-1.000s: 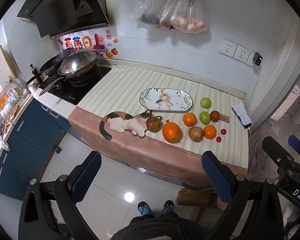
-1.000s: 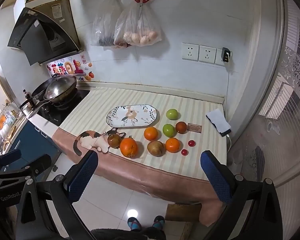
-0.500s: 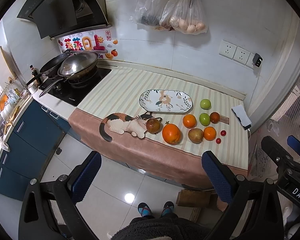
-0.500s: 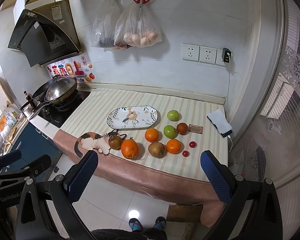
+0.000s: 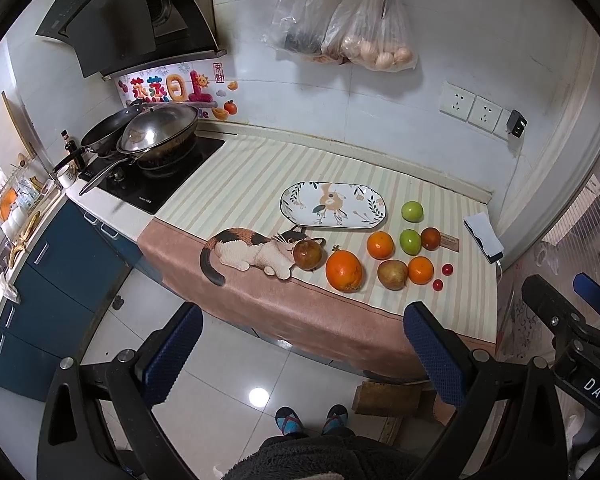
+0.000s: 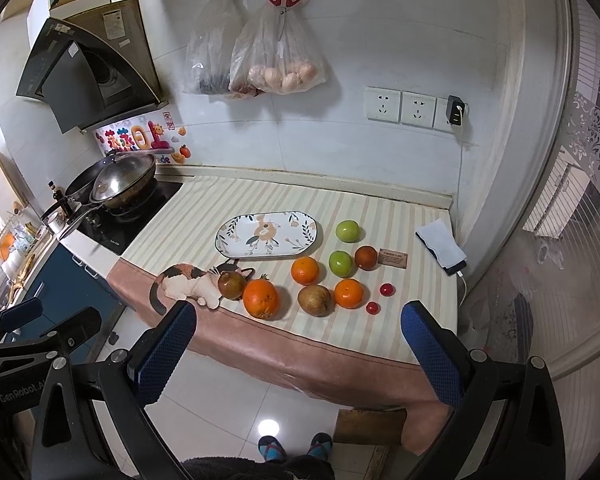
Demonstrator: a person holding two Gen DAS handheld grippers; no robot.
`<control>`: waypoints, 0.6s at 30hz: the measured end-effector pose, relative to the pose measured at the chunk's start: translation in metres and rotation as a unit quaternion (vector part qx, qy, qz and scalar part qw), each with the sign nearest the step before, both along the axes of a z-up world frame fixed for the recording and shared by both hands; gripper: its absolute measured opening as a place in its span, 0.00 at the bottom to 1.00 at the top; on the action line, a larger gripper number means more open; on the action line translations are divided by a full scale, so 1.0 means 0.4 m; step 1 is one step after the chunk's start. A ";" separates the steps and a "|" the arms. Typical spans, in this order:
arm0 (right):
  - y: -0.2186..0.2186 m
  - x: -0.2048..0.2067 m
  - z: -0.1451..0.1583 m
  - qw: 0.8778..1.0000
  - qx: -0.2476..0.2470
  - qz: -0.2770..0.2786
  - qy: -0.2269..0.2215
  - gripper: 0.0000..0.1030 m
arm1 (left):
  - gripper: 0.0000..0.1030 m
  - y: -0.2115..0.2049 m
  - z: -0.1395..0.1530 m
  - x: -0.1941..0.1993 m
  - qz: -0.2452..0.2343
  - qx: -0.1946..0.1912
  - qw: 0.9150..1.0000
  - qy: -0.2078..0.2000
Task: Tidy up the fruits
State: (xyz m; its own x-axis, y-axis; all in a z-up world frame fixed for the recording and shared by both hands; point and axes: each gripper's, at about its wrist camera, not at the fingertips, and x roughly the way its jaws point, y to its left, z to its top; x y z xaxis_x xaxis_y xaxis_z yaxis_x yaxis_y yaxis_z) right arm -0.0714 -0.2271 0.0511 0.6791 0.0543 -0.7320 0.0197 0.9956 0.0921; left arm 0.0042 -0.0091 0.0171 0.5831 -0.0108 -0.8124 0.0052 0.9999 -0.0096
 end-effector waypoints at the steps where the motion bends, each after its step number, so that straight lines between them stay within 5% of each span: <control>1: 0.002 0.003 0.003 1.000 0.000 0.000 0.000 1.00 | 1.00 0.000 0.001 0.000 0.000 0.000 1.000 0.000; 18: 0.006 0.001 0.026 1.000 0.004 -0.001 -0.001 1.00 | 1.00 0.007 0.022 0.024 0.000 -0.002 1.000 -0.006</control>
